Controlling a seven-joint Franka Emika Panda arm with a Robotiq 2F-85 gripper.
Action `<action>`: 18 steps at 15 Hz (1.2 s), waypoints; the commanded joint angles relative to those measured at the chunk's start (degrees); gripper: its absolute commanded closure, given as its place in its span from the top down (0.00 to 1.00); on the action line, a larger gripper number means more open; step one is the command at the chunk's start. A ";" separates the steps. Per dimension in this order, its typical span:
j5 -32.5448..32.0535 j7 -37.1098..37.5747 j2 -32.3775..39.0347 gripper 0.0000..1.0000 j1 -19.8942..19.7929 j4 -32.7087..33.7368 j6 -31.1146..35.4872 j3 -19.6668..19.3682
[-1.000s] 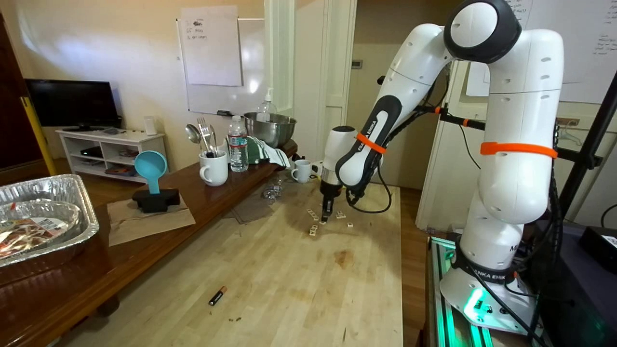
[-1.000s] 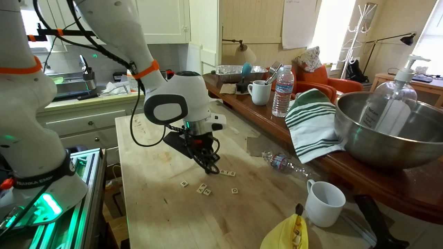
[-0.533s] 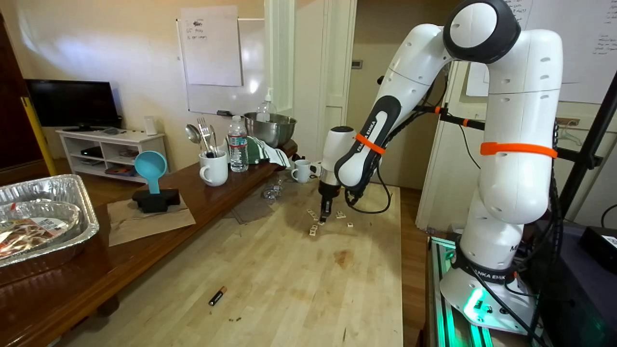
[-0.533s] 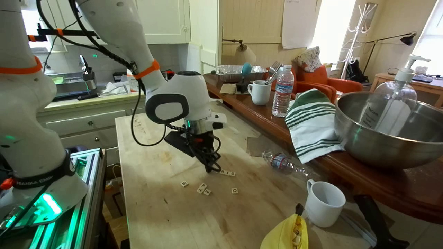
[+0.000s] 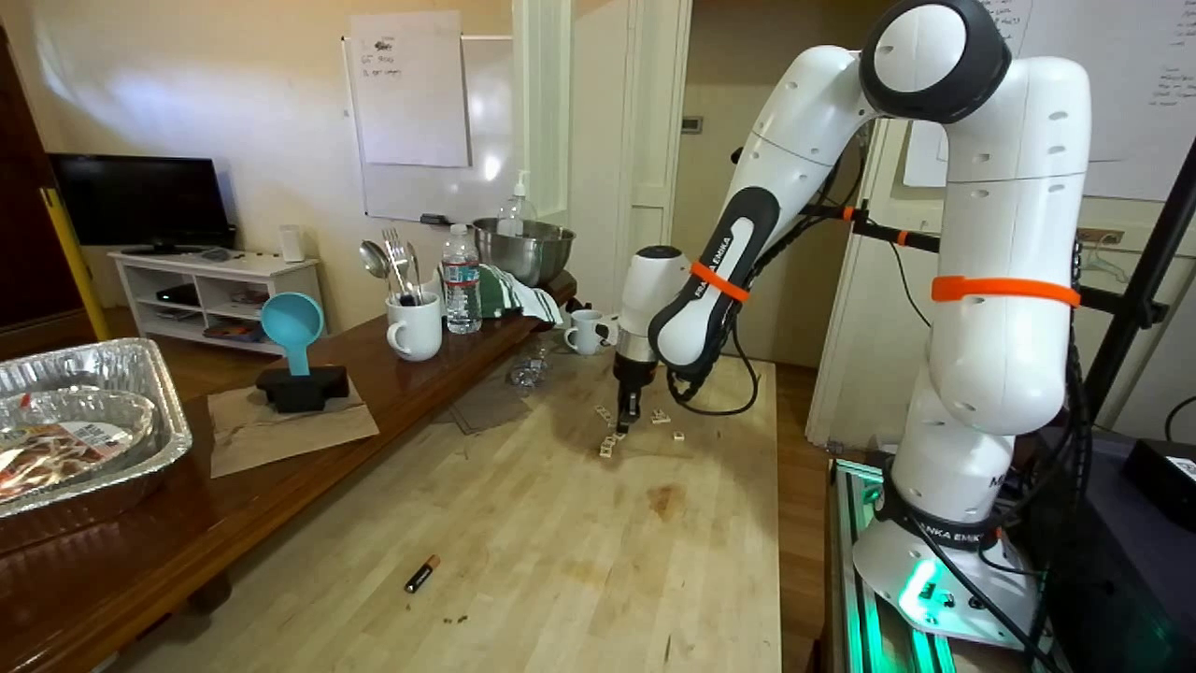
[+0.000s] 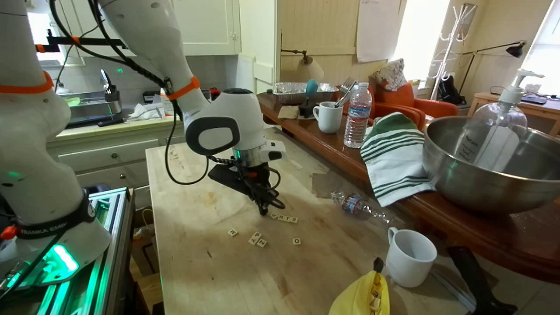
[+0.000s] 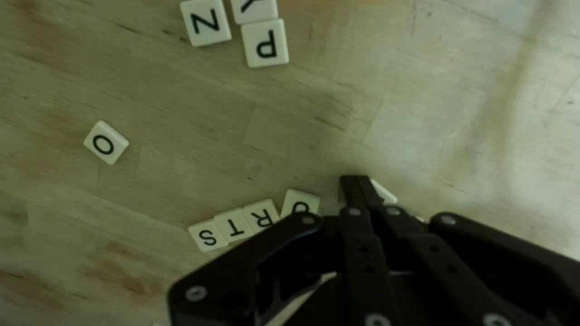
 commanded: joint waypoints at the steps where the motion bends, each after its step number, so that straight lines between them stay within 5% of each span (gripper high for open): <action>1: -3.28 1.51 2.28 0.00 1.20 1.41 0.38 -0.59; 18: -16.77 1.86 3.64 0.00 3.57 3.05 1.58 -3.39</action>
